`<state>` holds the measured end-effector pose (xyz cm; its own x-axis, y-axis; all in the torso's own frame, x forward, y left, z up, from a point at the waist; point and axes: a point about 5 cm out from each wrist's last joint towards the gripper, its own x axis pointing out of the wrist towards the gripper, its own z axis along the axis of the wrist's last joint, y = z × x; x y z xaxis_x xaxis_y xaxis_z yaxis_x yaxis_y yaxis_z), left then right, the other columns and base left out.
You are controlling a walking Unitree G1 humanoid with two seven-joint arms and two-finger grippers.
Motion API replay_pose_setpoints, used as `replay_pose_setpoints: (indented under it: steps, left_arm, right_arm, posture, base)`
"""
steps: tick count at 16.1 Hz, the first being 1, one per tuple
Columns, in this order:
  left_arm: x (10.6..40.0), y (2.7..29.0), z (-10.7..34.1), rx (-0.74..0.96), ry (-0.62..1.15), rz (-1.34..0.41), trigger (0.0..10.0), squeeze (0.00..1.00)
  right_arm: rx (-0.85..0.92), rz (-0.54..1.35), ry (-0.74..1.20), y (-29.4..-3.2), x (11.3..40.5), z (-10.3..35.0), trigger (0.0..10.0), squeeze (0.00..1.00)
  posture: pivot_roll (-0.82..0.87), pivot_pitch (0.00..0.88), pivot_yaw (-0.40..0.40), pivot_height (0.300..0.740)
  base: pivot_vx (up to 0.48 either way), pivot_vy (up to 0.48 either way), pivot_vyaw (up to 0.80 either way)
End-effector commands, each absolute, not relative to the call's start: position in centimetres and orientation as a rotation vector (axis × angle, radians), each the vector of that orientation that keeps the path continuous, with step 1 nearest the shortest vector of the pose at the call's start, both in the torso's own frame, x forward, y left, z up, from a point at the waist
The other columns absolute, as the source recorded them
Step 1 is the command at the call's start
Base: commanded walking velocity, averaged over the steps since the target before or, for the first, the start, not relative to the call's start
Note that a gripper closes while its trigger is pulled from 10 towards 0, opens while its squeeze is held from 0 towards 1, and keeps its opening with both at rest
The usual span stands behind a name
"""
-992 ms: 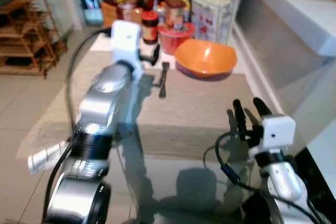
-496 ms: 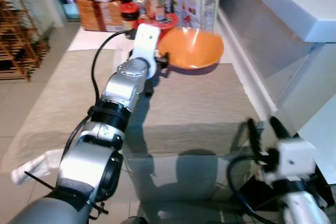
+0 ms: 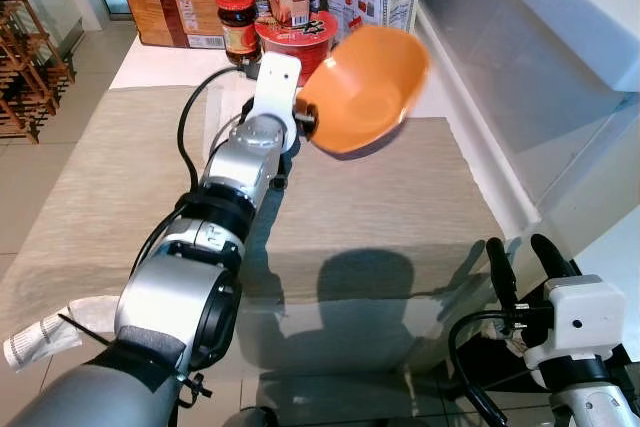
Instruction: Setting the table
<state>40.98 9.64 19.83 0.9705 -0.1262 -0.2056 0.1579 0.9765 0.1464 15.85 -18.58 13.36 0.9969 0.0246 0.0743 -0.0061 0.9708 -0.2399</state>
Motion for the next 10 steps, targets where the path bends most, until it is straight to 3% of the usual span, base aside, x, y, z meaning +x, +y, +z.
replay_pose_setpoints:
  steps: [1, 10]
  left_arm:
    - [41.3, 9.6, 21.1, 0.157, 0.153, -0.131, 10.0, 0.0]
    - [41.8, 11.4, 24.8, 0.126, -0.01, -0.009, 10.0, 0.0]
  right_arm:
    - [-0.242, 0.018, -0.085, -18.6, 15.9, 13.8, 10.0, 0.0]
    - [-0.232, 0.04, -0.088, -18.2, 16.7, 13.5, 10.0, 0.0]
  posture:
    - [-0.27, 0.086, 0.016, 0.74]
    - [-0.24, 0.072, 0.005, 0.74]
  base:
    - [0.0, 0.0, 0.0]
    - [0.0, 0.0, 0.0]
